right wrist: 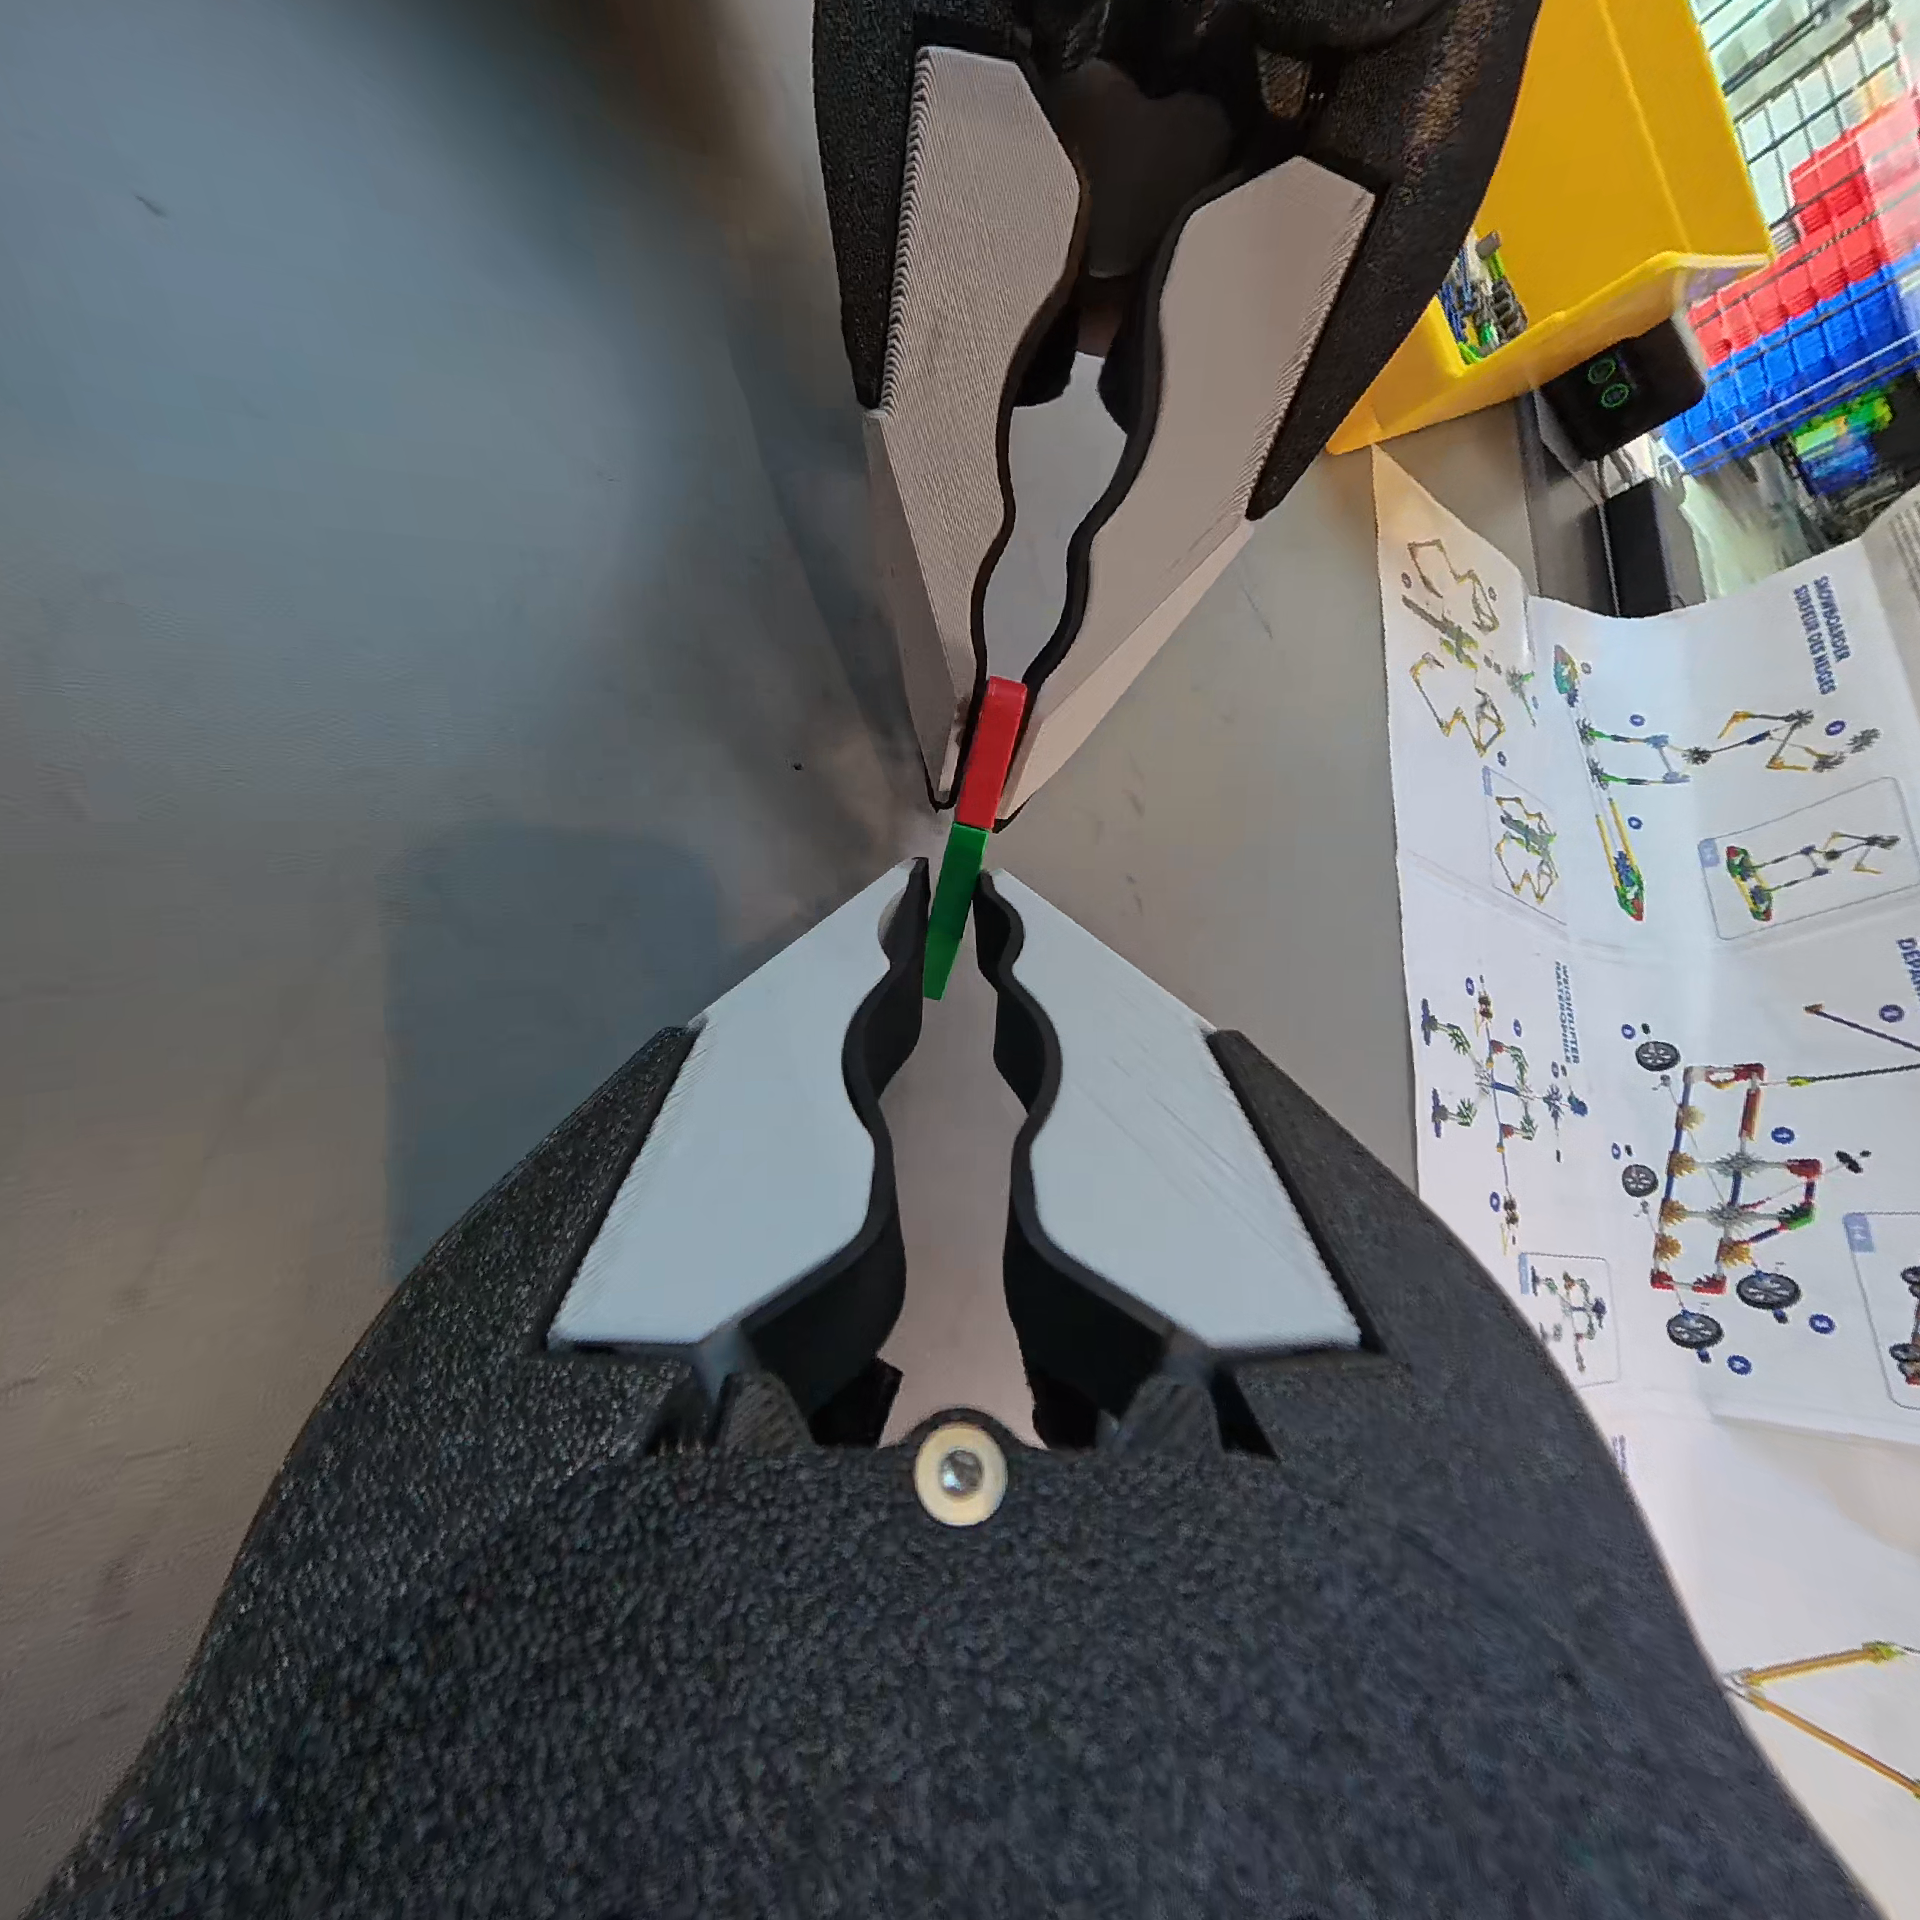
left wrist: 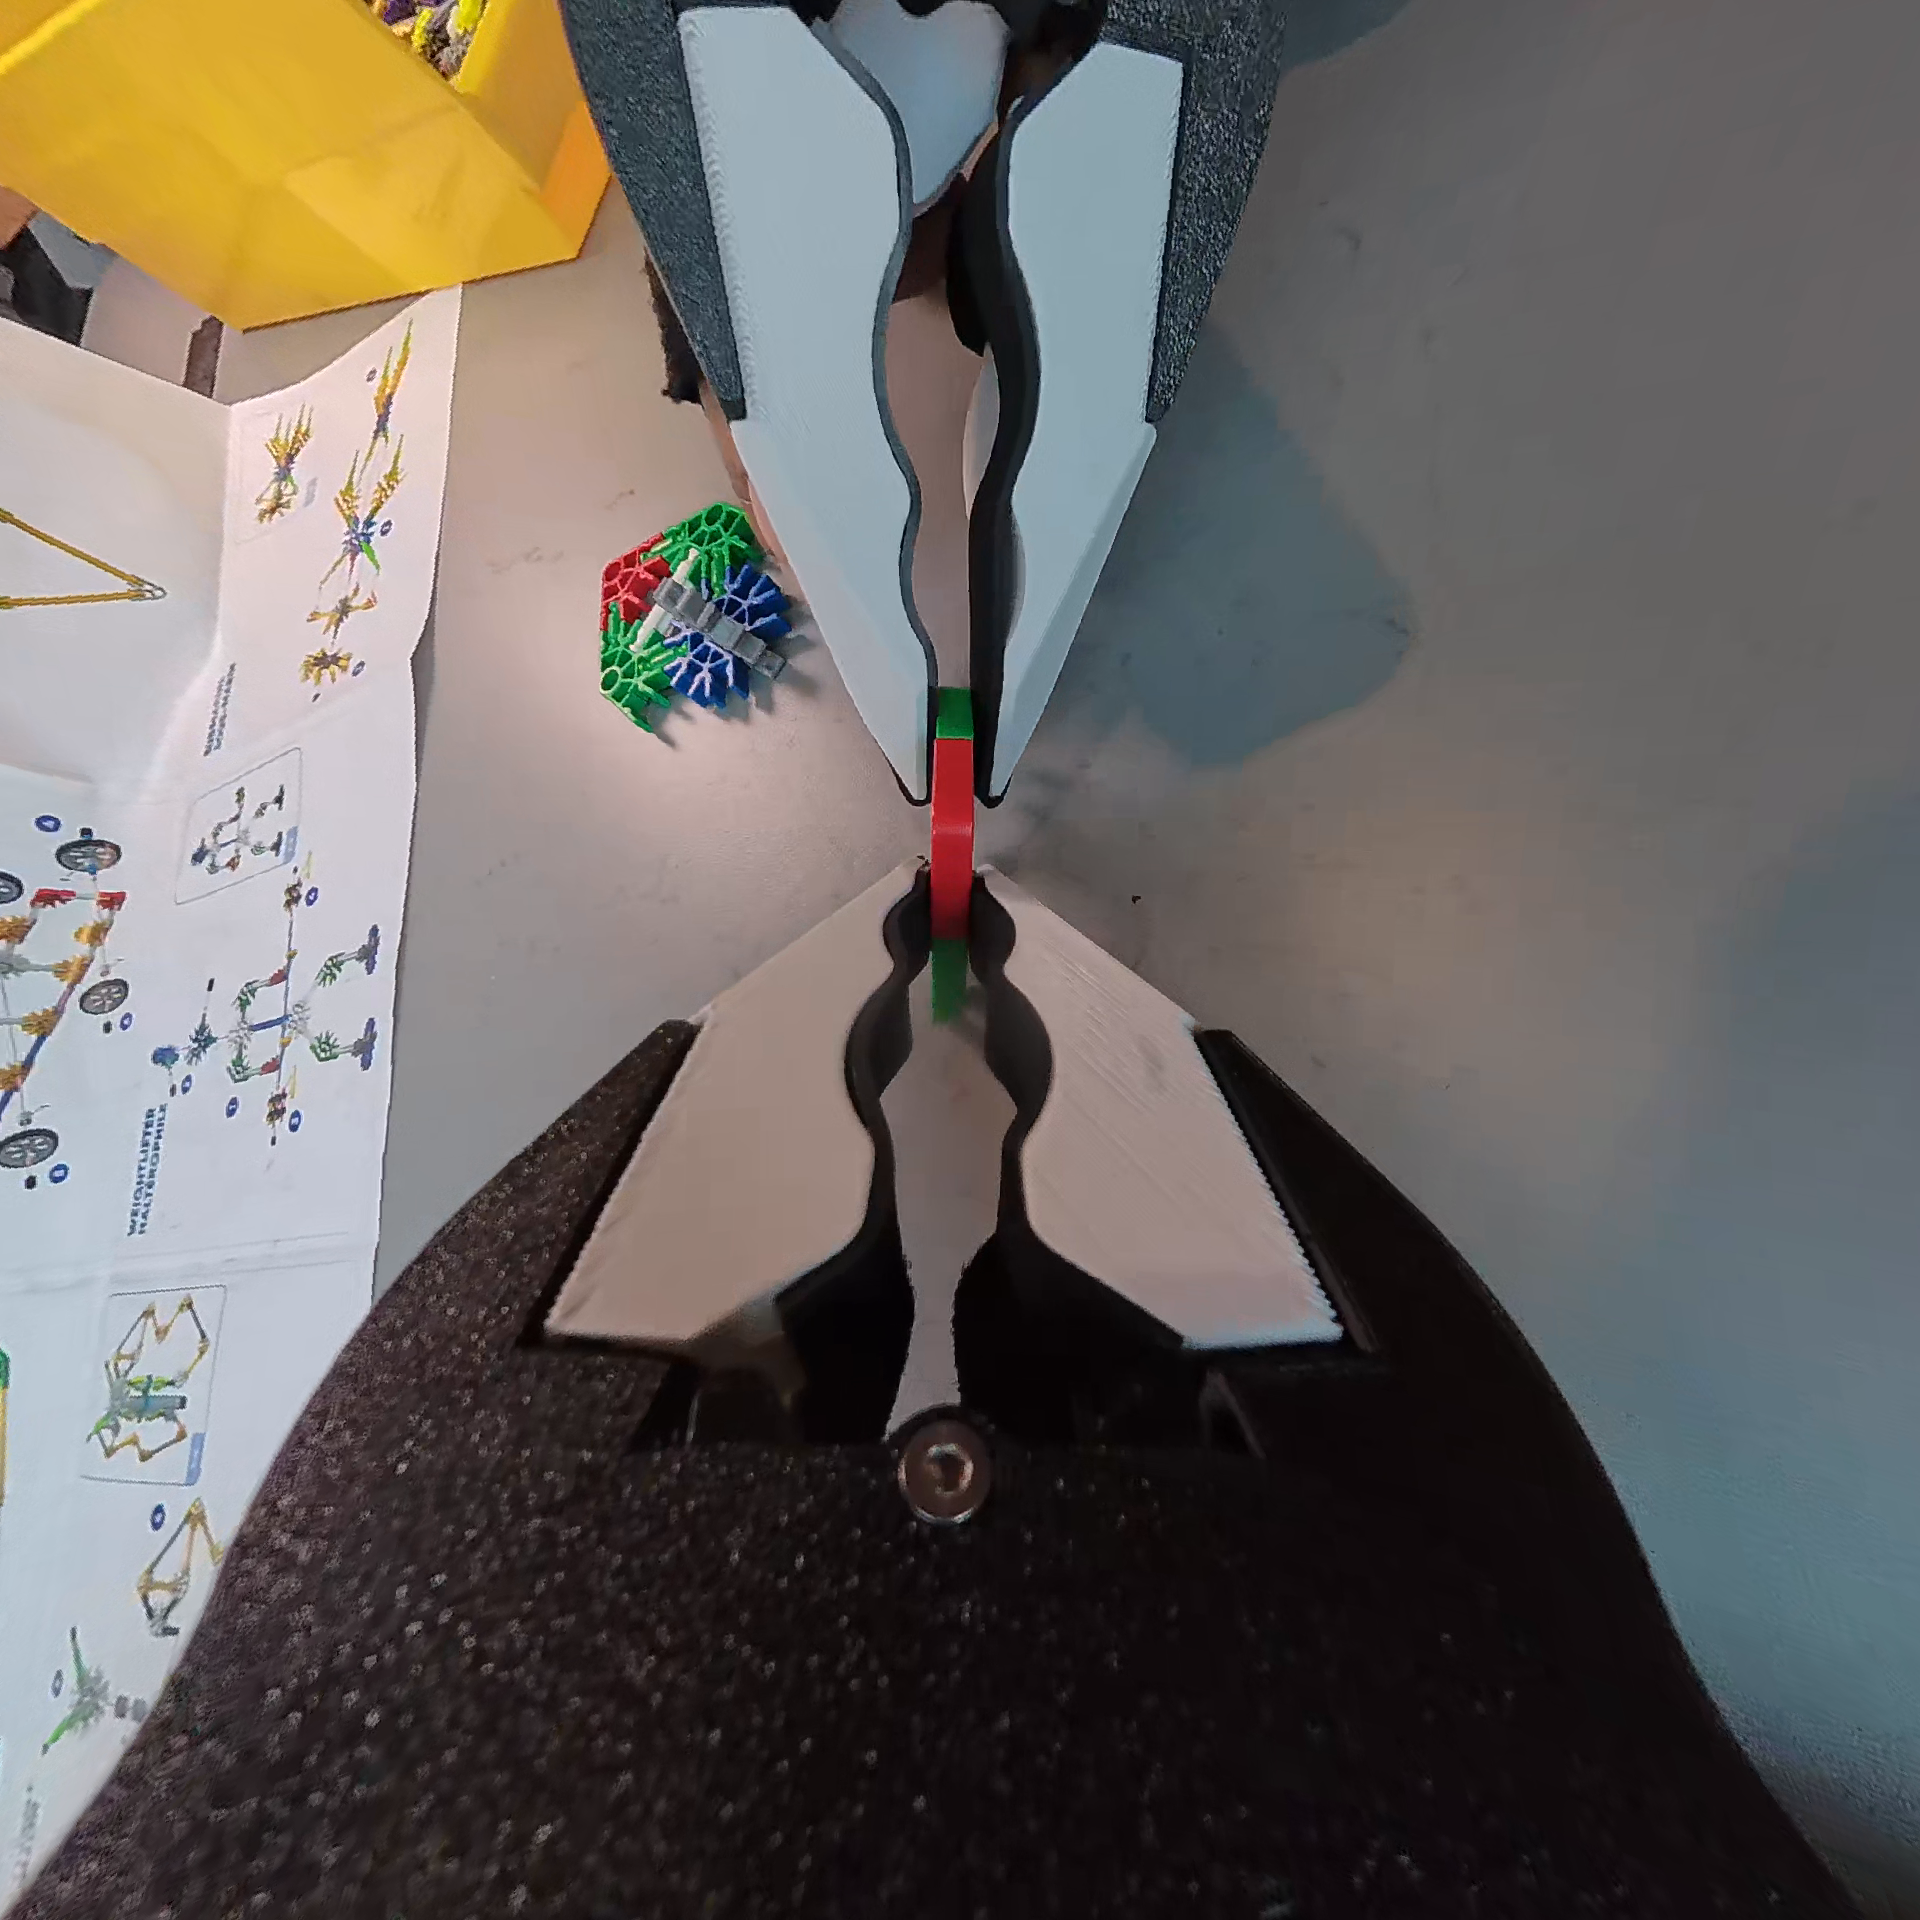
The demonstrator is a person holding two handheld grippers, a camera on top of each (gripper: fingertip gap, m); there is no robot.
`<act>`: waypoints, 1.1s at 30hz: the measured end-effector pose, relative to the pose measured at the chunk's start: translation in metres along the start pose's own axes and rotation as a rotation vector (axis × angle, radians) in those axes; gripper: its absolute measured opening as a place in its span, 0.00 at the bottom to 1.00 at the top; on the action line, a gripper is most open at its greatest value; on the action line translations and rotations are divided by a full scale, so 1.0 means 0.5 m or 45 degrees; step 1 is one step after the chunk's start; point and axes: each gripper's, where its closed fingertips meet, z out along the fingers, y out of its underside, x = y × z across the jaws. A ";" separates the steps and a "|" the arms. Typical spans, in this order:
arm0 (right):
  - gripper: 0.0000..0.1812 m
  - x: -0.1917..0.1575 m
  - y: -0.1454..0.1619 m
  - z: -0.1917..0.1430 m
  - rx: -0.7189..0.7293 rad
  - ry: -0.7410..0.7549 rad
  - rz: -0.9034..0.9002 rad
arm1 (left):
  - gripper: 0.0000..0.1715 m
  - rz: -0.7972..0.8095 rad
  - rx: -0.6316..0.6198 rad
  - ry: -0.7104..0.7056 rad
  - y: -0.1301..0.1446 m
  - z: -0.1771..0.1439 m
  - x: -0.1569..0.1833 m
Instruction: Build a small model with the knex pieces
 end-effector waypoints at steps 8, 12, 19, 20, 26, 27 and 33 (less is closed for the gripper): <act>0.03 -0.024 -0.001 0.000 -0.070 -0.134 0.033 | 0.02 0.054 -0.089 0.062 -0.002 -0.001 0.022; 0.03 -0.026 -0.001 0.001 -0.097 -0.207 0.097 | 0.02 -0.029 -0.116 0.115 -0.002 -0.003 0.024; 0.03 -0.039 -0.008 -0.001 -0.174 -0.222 -0.006 | 0.02 0.023 -0.148 0.147 -0.005 -0.006 0.039; 0.04 -0.040 -0.008 -0.001 -0.177 -0.201 -0.026 | 0.02 0.048 -0.142 0.141 -0.005 -0.007 0.041; 0.04 -0.048 -0.012 0.000 -0.226 -0.050 -0.184 | 0.03 0.311 -0.209 0.034 -0.003 -0.007 0.047; 0.04 -0.049 -0.012 0.000 -0.224 -0.017 -0.202 | 0.03 0.369 -0.222 0.000 -0.003 -0.007 0.048; 0.03 -0.046 -0.020 0.008 -0.227 0.096 -0.214 | 0.09 0.385 -0.226 -0.112 0.015 -0.014 0.042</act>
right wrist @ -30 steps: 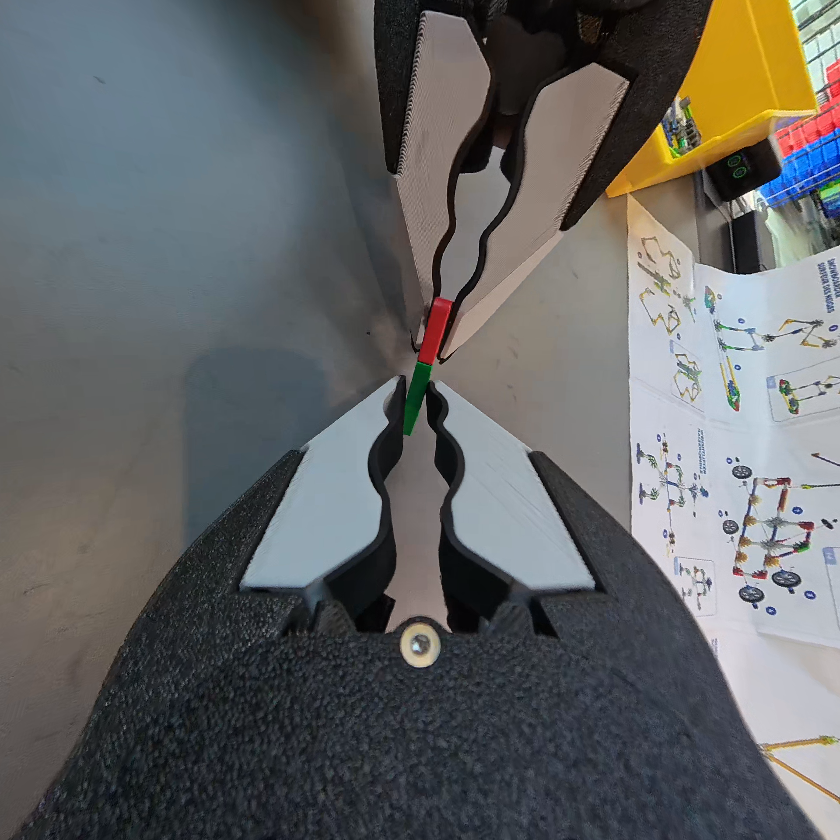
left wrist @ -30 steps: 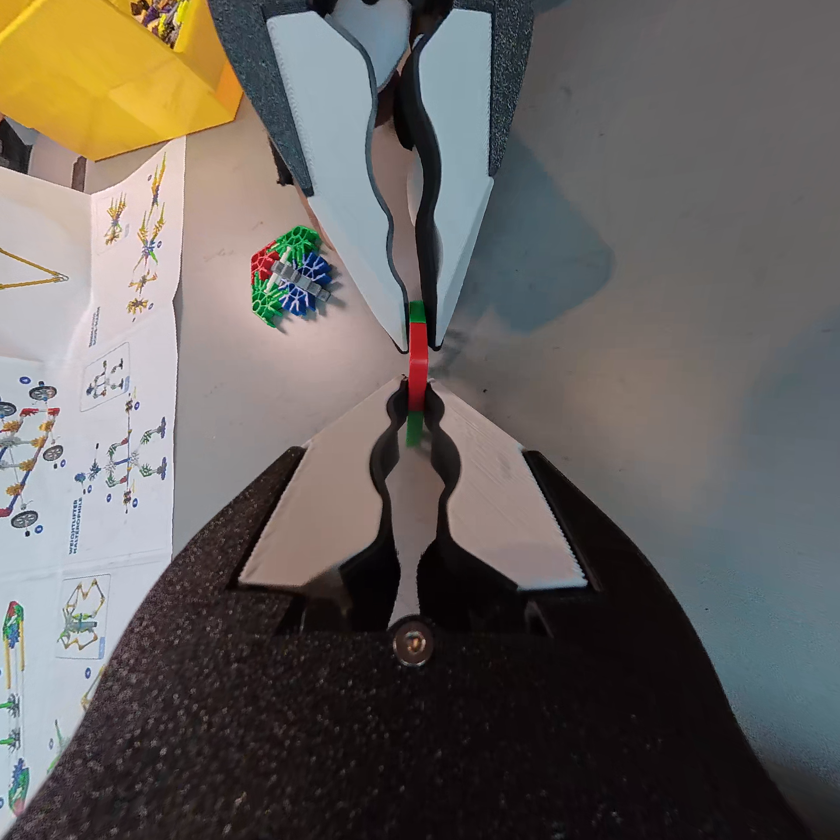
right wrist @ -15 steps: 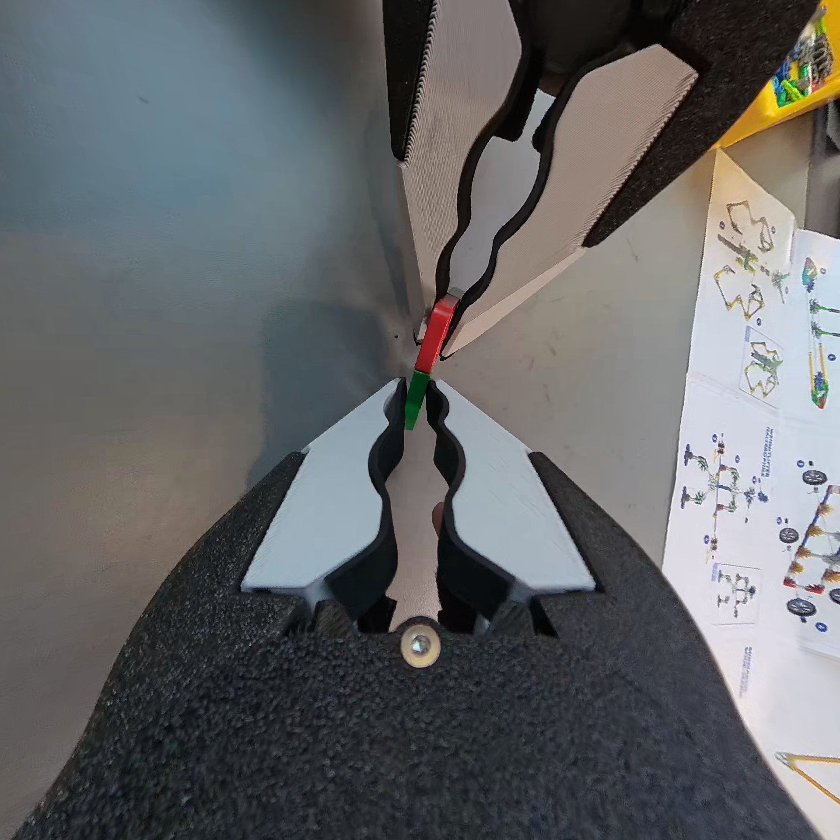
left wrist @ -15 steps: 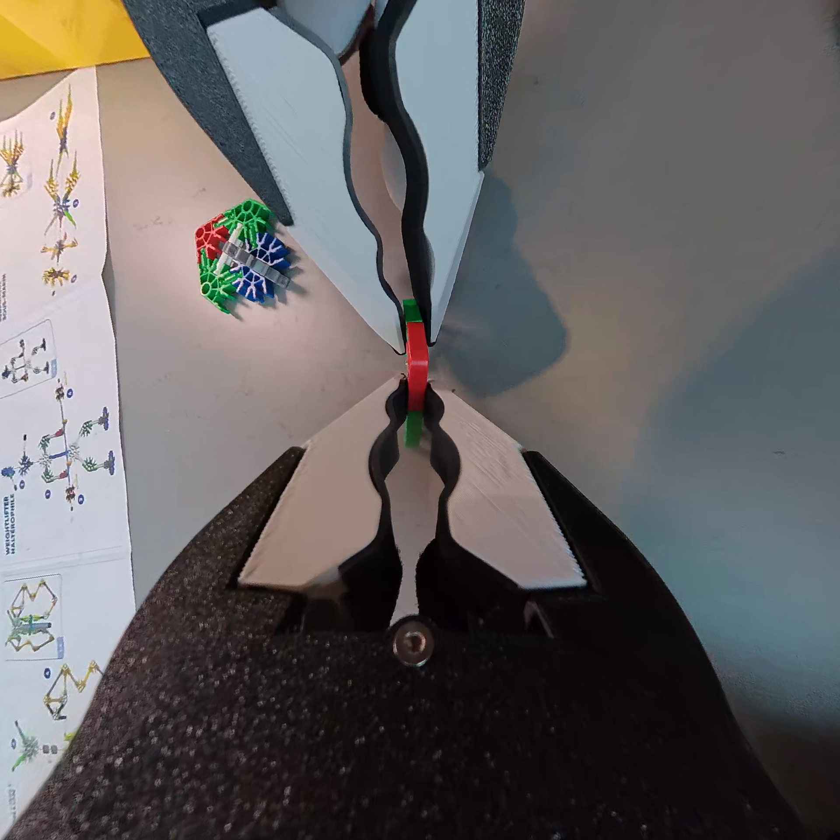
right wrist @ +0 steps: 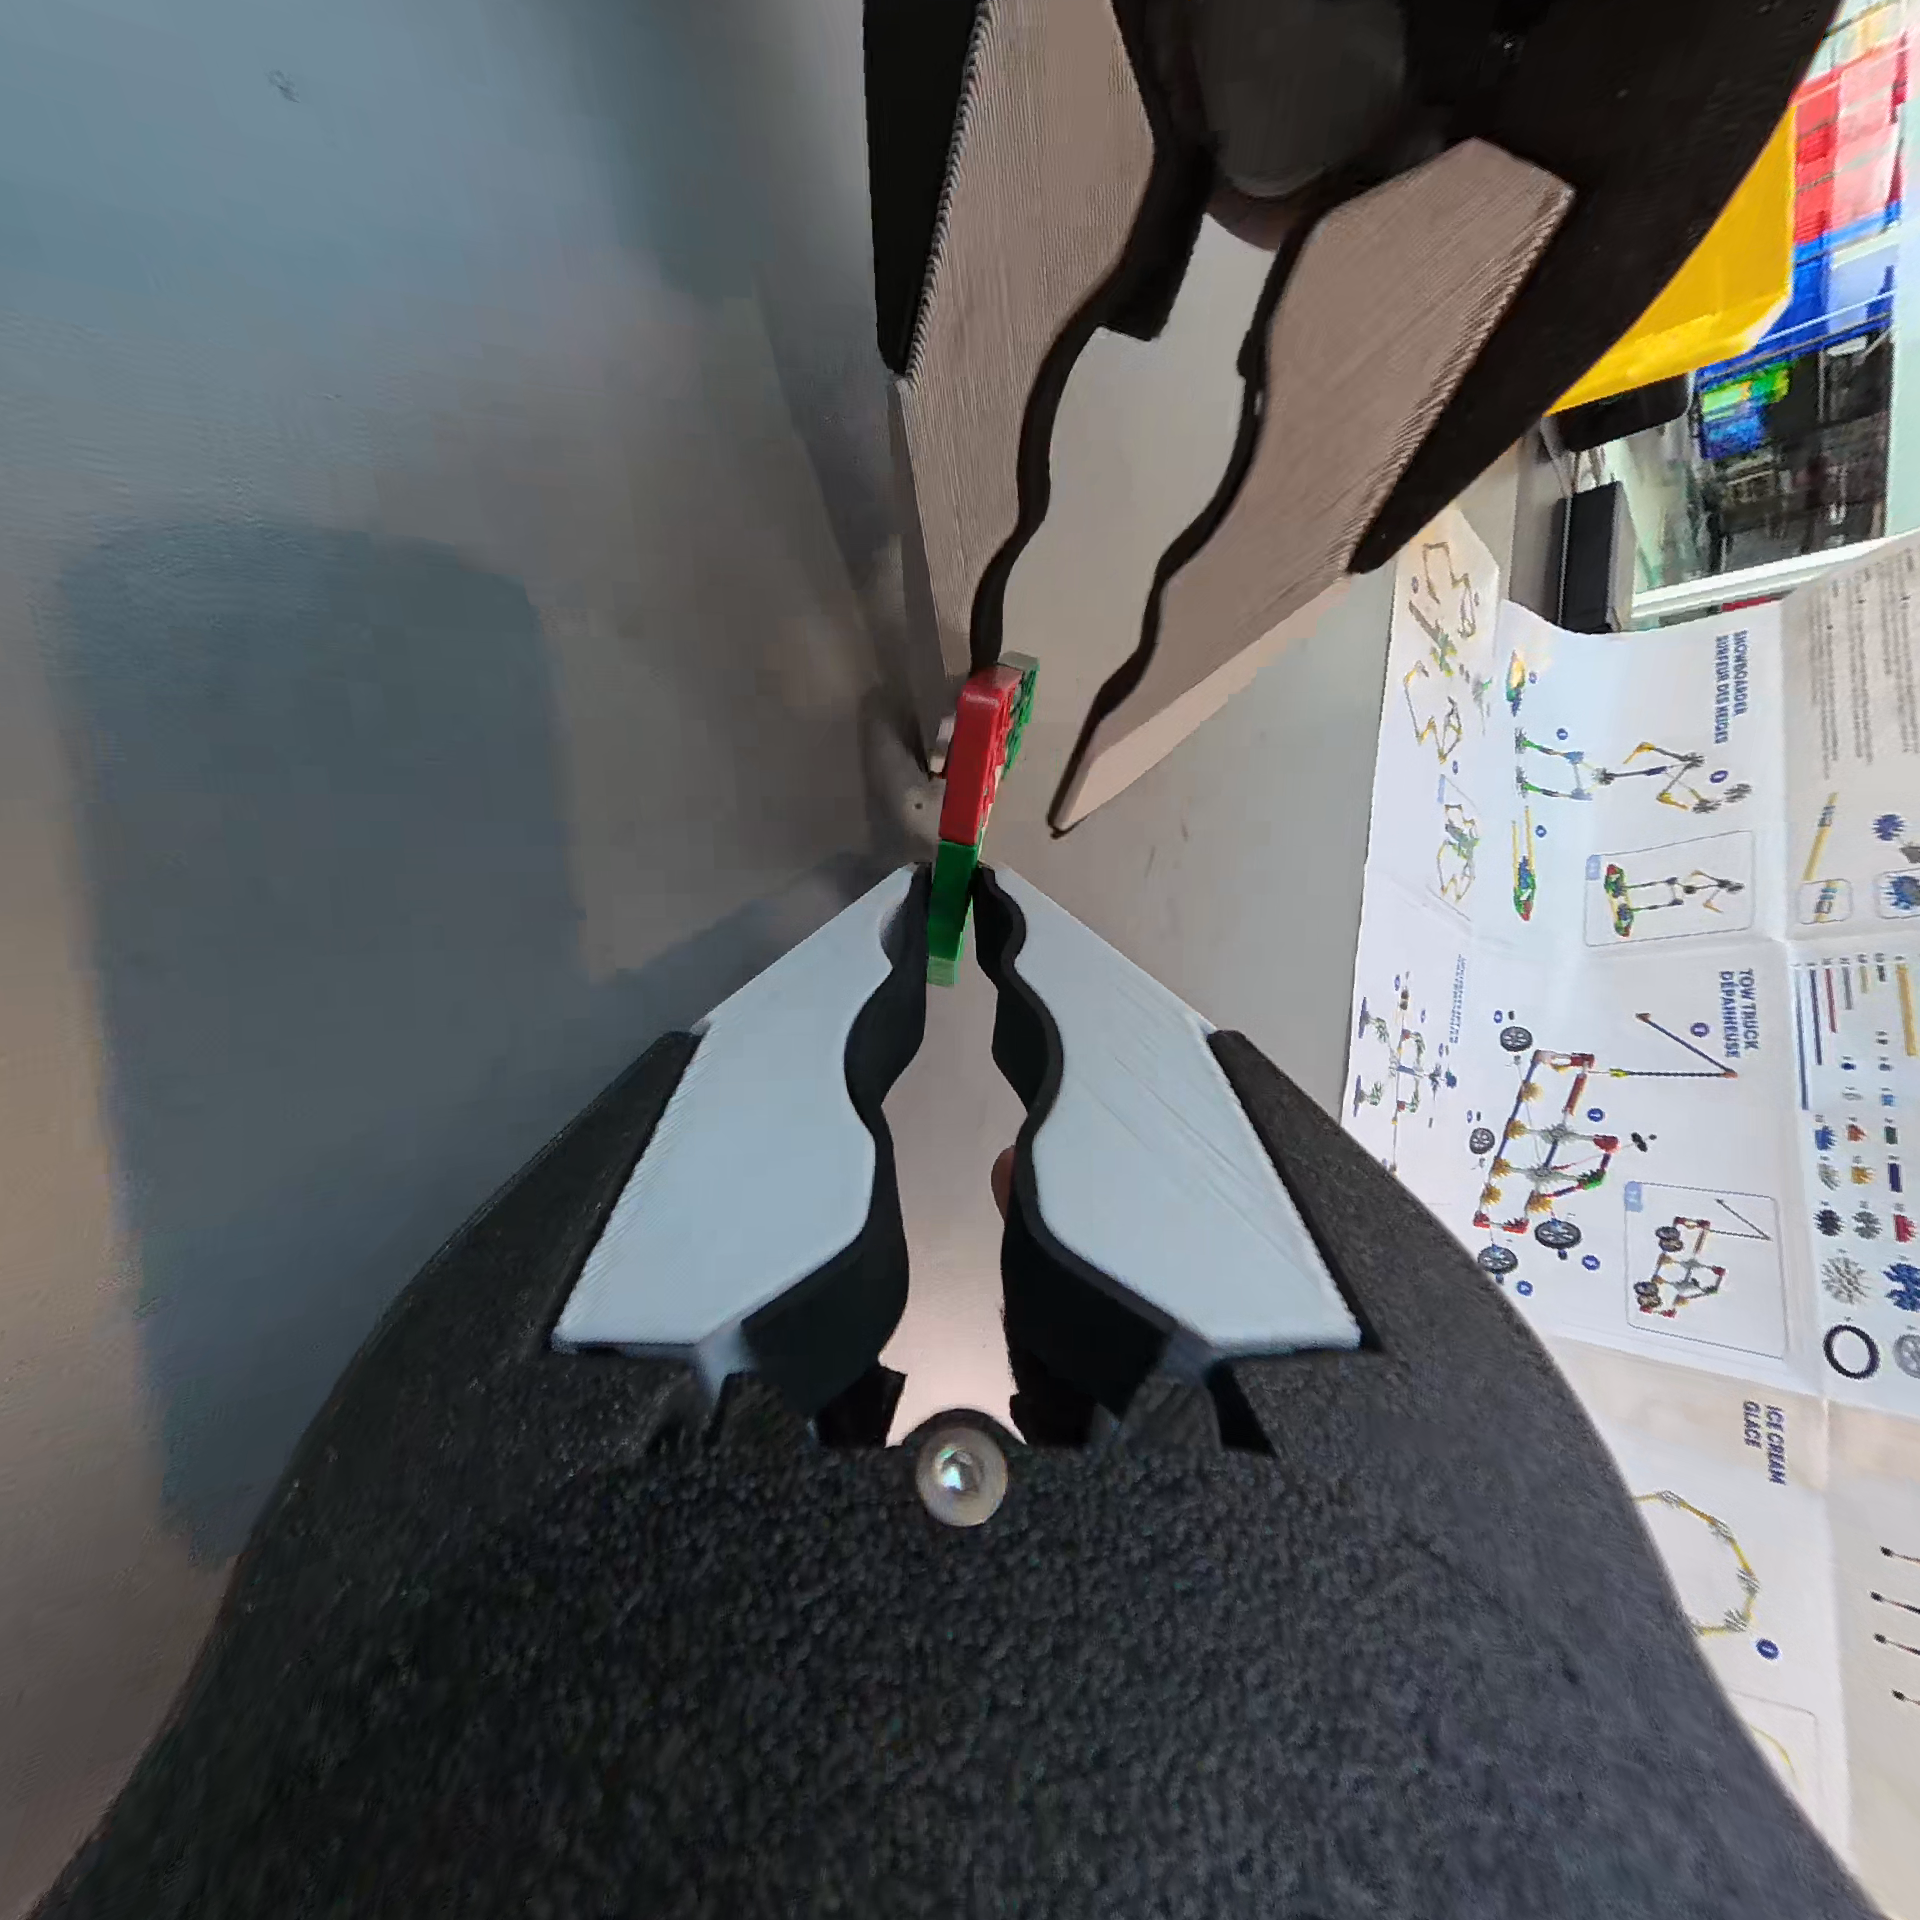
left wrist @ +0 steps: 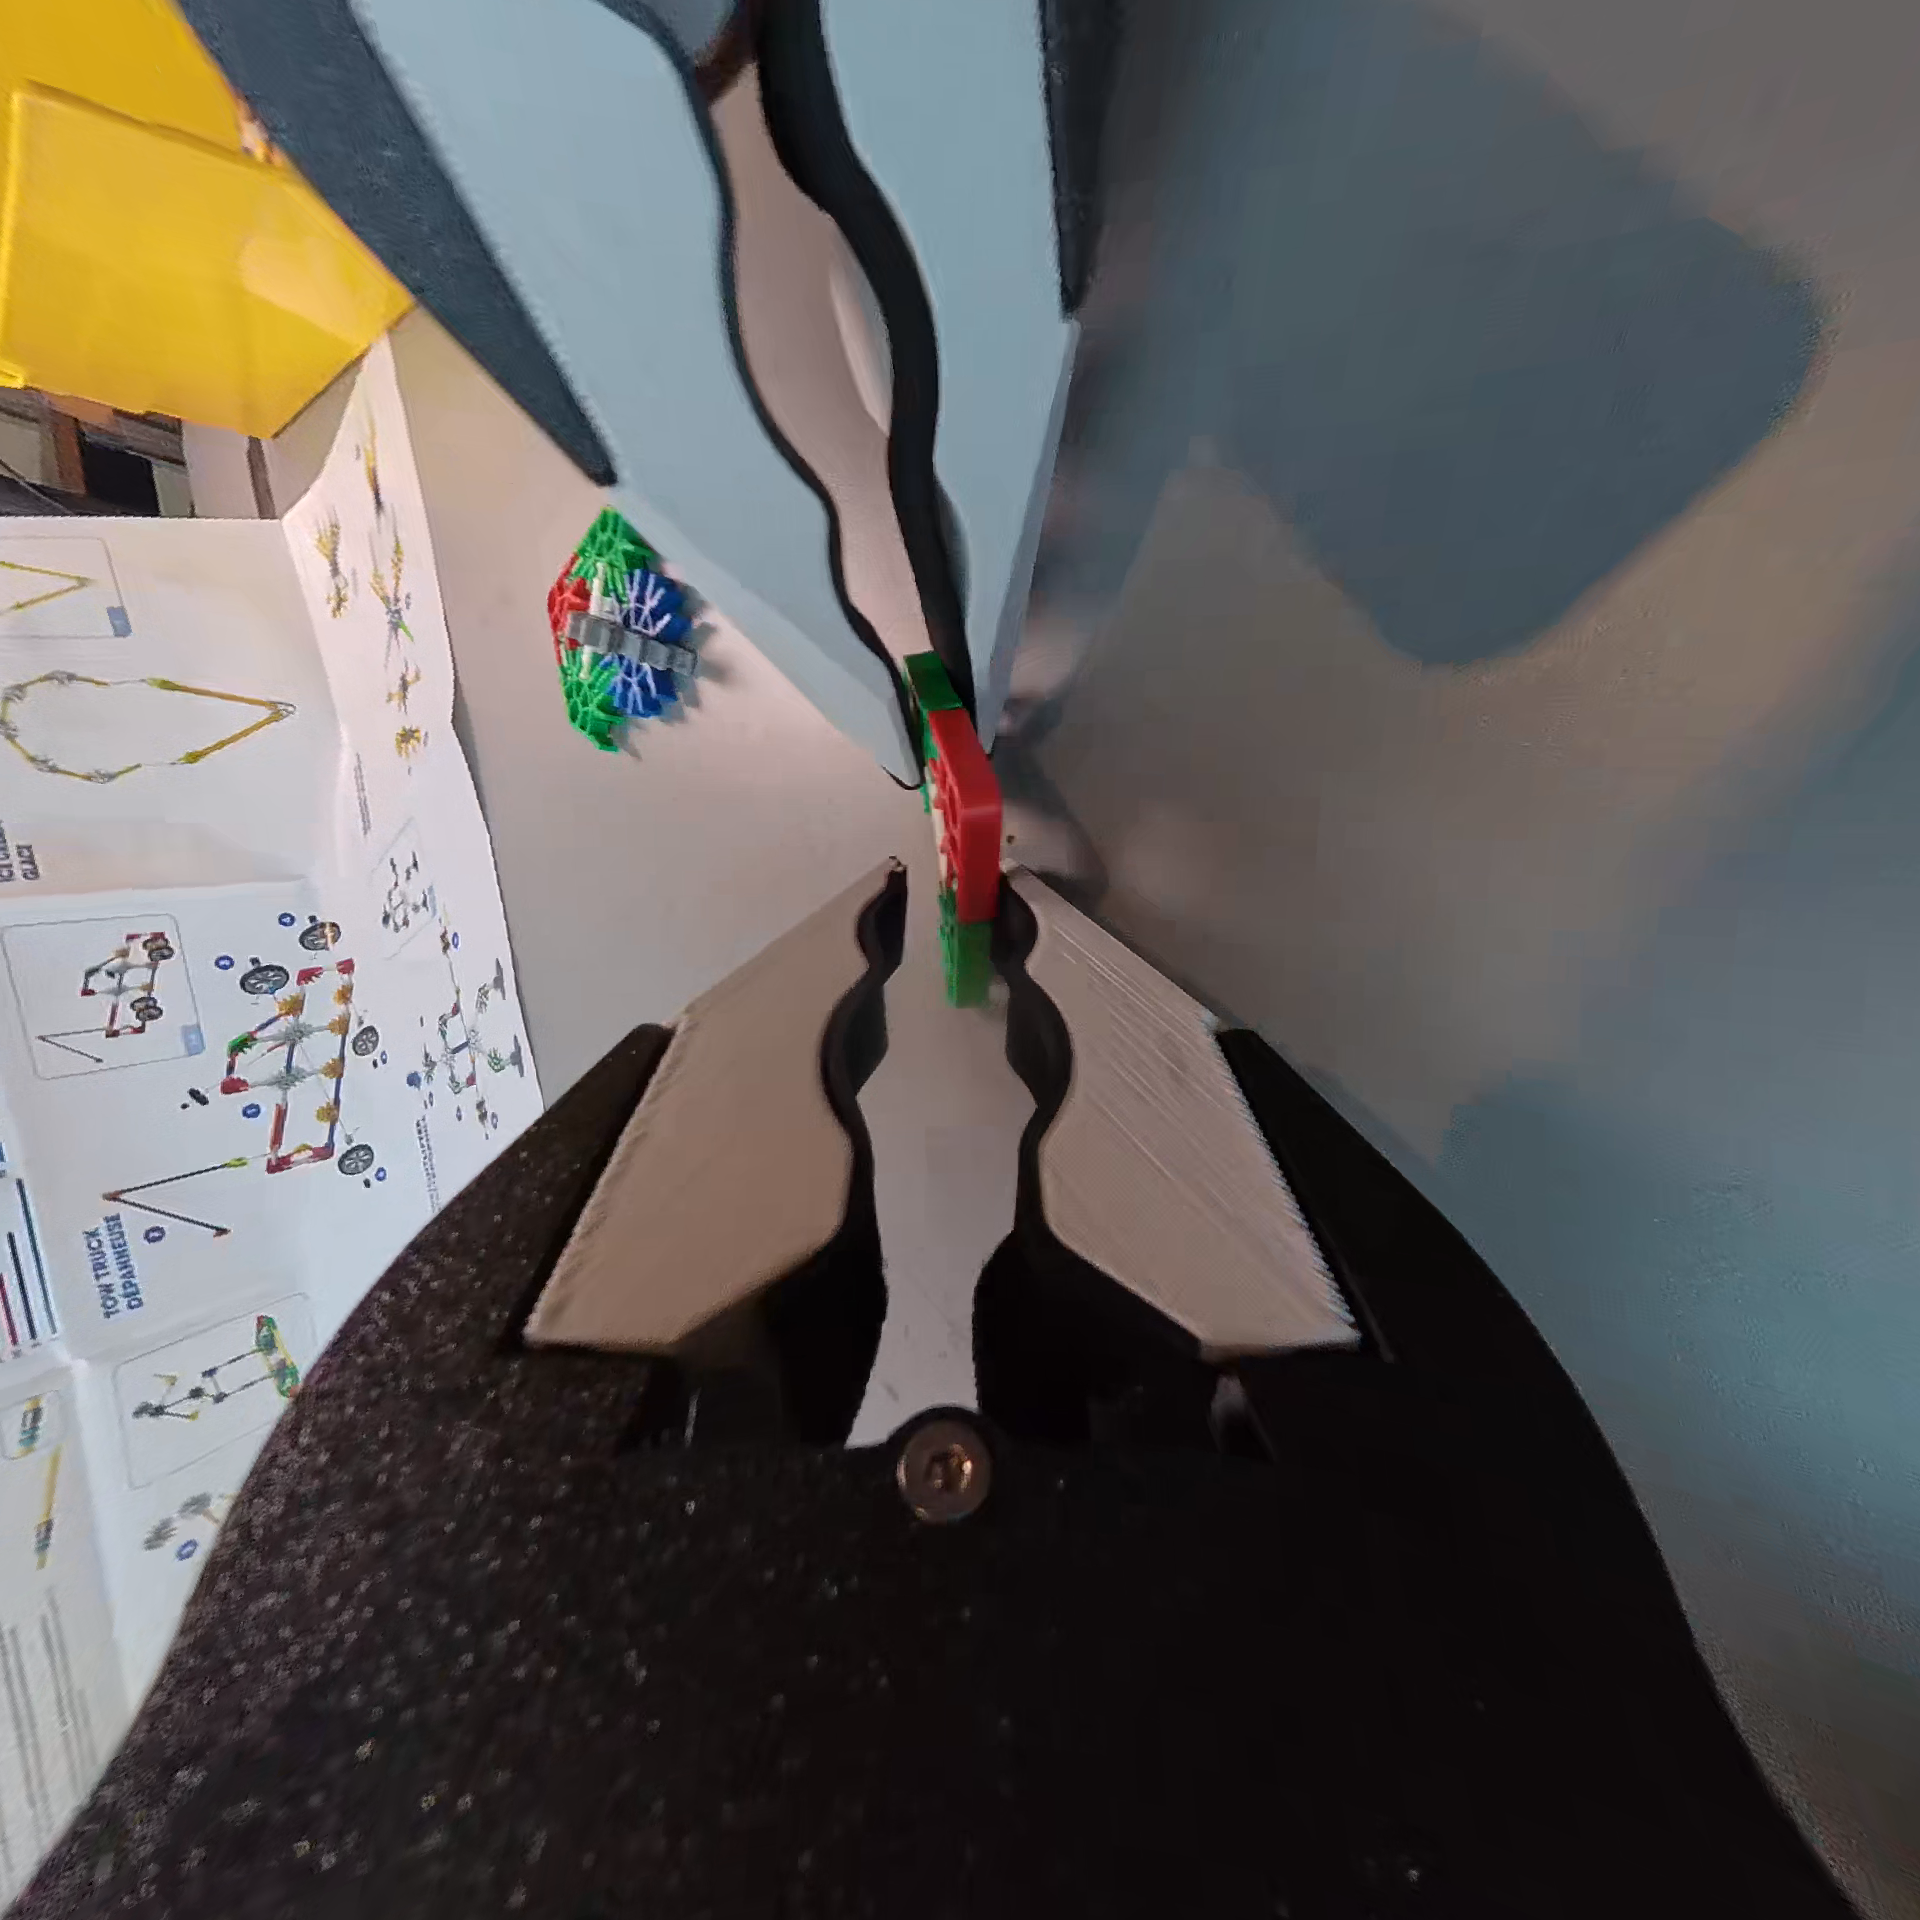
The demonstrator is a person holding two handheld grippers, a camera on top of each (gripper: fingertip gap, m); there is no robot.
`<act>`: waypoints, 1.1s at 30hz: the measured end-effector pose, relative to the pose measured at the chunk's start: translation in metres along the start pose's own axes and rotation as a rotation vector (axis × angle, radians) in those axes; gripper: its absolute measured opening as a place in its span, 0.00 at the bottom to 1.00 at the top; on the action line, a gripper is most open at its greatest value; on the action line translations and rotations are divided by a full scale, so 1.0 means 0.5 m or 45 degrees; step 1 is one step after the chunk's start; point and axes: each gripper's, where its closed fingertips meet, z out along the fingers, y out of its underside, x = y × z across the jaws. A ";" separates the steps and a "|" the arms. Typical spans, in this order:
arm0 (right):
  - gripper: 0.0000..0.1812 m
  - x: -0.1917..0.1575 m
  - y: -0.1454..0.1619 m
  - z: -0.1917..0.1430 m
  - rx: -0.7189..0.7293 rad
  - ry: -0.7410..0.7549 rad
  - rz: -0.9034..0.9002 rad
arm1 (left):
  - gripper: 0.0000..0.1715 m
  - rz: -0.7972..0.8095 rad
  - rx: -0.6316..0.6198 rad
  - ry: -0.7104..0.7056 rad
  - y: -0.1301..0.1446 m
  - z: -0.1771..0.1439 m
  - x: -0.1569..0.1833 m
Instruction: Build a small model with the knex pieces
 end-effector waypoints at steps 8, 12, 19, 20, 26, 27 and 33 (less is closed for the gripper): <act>0.03 0.017 0.007 0.010 0.086 0.088 0.073 | 0.10 -0.114 -0.015 0.053 0.030 -0.014 -0.001; 0.03 0.021 0.017 0.007 0.129 0.068 0.173 | 0.06 -0.211 0.017 0.043 0.039 -0.013 -0.007; 0.03 0.043 0.032 -0.009 0.193 0.021 0.433 | 0.03 -0.431 0.131 -0.010 0.025 -0.001 -0.036; 0.03 0.049 0.031 -0.013 0.219 0.014 0.466 | 0.03 -0.424 0.139 -0.035 0.023 -0.002 -0.042; 0.03 0.049 0.013 -0.029 0.337 -0.093 0.516 | 0.03 -0.447 0.194 -0.006 -0.006 -0.003 -0.039; 0.03 0.048 0.012 -0.031 0.341 -0.101 0.519 | 0.03 -0.506 0.201 0.037 -0.008 -0.003 -0.037; 0.02 0.047 -0.020 -0.044 0.434 -0.163 0.562 | 0.02 -0.648 0.332 0.149 -0.051 -0.008 -0.033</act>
